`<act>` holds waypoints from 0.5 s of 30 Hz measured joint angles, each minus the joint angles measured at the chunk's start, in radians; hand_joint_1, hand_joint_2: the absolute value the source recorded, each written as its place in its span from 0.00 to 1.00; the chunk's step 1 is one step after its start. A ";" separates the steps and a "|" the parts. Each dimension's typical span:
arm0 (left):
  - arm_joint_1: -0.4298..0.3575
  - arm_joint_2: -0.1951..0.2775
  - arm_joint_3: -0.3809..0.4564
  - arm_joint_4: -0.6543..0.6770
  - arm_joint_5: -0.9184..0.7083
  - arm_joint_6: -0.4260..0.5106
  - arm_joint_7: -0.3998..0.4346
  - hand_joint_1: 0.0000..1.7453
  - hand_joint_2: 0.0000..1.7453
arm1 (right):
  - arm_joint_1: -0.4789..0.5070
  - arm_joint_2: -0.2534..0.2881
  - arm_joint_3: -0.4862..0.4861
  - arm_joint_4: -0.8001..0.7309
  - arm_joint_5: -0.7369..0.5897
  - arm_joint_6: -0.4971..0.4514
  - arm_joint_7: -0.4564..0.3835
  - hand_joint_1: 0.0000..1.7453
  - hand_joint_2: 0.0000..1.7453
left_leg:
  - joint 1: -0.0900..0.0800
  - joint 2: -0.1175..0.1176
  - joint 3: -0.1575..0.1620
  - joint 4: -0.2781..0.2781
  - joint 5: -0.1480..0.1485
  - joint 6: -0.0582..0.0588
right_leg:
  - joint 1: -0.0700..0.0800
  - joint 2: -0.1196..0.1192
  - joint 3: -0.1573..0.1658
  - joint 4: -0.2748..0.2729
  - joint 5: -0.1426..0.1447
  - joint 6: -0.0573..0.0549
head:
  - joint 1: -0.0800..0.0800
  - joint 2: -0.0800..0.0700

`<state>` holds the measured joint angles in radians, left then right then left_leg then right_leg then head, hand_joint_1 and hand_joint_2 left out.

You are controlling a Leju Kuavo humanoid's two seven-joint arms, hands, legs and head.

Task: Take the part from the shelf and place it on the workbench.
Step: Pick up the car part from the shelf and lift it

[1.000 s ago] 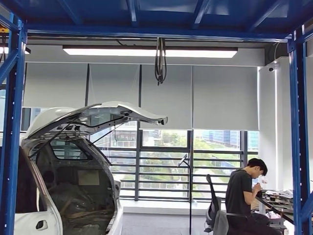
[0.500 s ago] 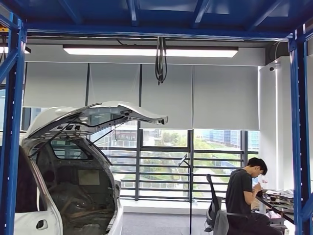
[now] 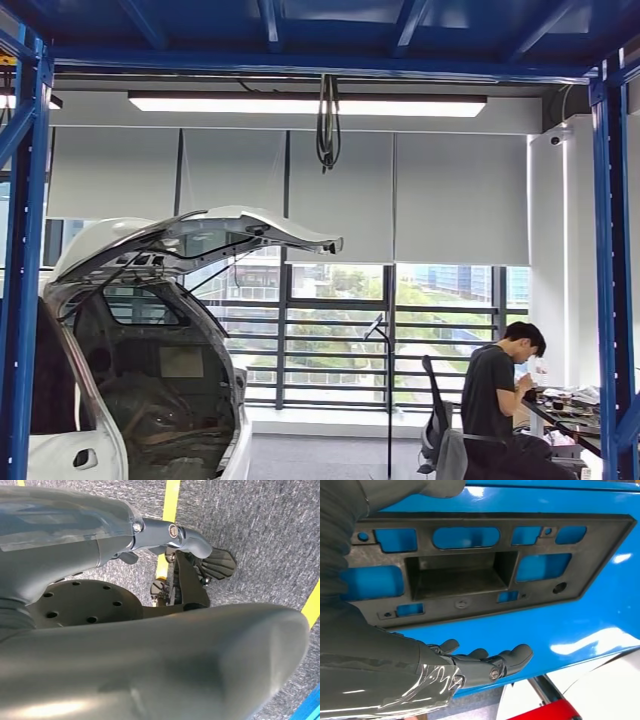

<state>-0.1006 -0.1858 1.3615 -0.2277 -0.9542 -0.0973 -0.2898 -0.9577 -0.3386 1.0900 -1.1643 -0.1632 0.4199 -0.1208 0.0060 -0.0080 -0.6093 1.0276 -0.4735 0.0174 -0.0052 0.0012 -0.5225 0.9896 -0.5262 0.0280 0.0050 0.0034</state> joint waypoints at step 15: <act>-0.007 0.013 -0.001 0.000 -0.023 0.001 -0.029 0.00 0.00 | 0.127 0.149 0.060 0.127 0.196 -0.175 -0.057 0.00 1.00 | 0.001 0.000 0.000 0.000 0.000 0.000 | 0.000 0.000 0.000 0.000 0.000 0.000 | 0.000 0.000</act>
<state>-0.1079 -0.1730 1.3601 -0.2281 -0.9768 -0.0964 -0.3184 -0.8310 -0.1895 1.1496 -1.0378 0.0331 0.2449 -0.1777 0.0066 -0.0079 -0.6093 1.0274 -0.4736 0.0173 -0.0049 0.0012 -0.5228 0.9896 -0.5265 0.0276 0.0050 0.0034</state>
